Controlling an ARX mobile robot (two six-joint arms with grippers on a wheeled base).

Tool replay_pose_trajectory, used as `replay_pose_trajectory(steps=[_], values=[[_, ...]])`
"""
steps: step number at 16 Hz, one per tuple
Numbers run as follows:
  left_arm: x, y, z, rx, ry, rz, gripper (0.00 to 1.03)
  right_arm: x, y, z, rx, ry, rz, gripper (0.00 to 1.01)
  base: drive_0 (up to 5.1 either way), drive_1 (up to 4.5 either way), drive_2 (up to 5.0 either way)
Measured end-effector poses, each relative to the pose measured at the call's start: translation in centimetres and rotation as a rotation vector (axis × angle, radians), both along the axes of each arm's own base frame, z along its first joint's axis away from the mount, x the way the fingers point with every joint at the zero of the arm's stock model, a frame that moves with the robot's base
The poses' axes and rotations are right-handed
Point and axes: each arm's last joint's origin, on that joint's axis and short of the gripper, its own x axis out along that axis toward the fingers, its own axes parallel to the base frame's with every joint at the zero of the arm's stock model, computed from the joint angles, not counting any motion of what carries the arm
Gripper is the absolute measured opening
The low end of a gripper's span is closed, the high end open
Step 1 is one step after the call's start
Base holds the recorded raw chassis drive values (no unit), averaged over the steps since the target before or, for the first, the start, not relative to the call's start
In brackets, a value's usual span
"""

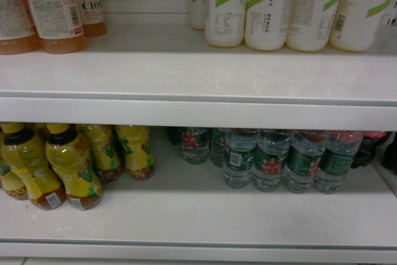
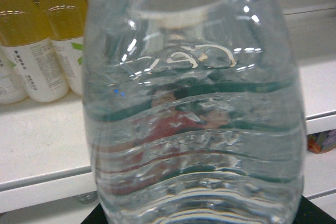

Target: Move water from second to third shelf

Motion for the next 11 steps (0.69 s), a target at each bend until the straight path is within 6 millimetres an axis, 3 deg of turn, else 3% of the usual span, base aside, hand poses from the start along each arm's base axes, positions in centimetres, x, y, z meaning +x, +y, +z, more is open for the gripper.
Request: replay_pose_trajectory(steps=[11], values=[[0.00,0.00,0.00,0.000,0.000,0.000,0.98,-0.05,-0.01,0.04,0.000,-0.002,0.000,0.42,-4.4,2.19,2.2]])
